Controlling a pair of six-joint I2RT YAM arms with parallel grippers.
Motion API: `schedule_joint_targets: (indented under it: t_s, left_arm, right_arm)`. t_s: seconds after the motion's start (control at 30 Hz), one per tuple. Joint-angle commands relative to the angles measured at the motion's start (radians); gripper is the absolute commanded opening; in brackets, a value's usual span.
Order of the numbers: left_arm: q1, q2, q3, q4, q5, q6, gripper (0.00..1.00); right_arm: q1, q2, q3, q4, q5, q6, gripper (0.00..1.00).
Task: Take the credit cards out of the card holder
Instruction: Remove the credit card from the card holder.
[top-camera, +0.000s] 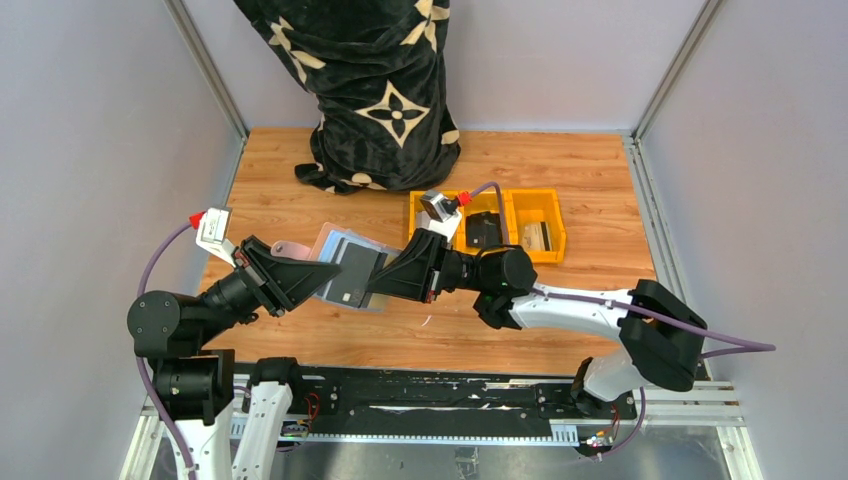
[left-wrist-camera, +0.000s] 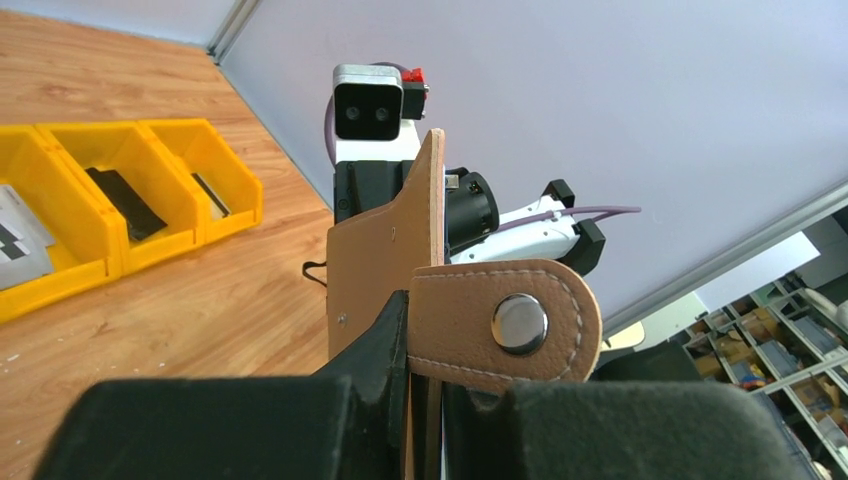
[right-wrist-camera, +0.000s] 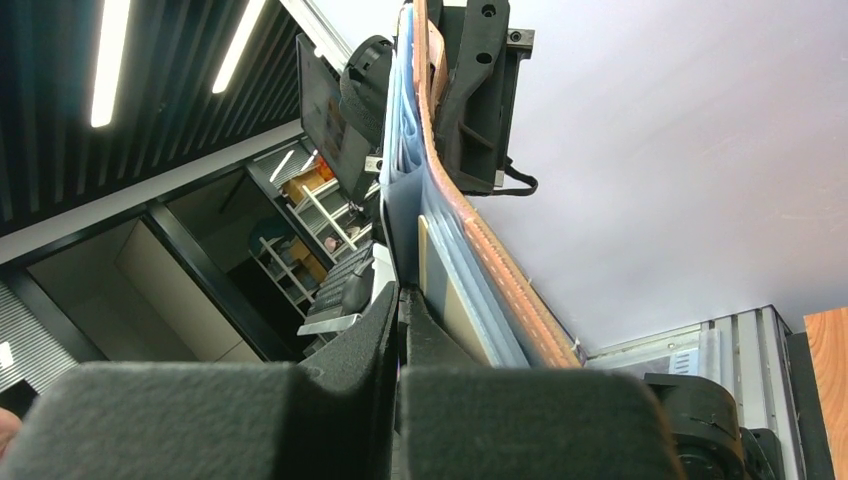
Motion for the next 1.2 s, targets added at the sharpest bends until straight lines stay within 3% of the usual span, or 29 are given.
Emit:
schedule_joint_targets:
  t_s: [0.0, 0.53, 0.57, 0.63, 0.77, 1.17]
  left_arm:
    - [-0.001, 0.005, 0.032, 0.011, -0.027, 0.017, 0.09]
    - [0.0, 0.022, 0.051, 0.0, -0.044, 0.026, 0.04]
    - [0.0, 0.021, 0.052, 0.0, -0.043, 0.026, 0.04]
    - [0.0, 0.021, 0.05, -0.005, -0.041, 0.03, 0.03]
    - [0.0, 0.017, 0.045, -0.01, -0.041, 0.029, 0.03]
    - [0.0, 0.015, 0.066, 0.0, -0.026, 0.009, 0.02]
  right_arm:
    - [0.01, -0.039, -0.026, 0.027, 0.003, -0.032, 0.0]
    - [0.01, -0.036, -0.035, 0.056, 0.002, -0.022, 0.0]
    - [0.01, -0.034, -0.029, 0.057, 0.001, -0.019, 0.01]
    - [0.008, -0.033, -0.018, 0.067, 0.003, -0.016, 0.18]
    - [0.008, -0.028, 0.023, 0.04, -0.015, -0.022, 0.29]
    - [0.0, 0.017, 0.044, 0.01, -0.025, -0.016, 0.3]
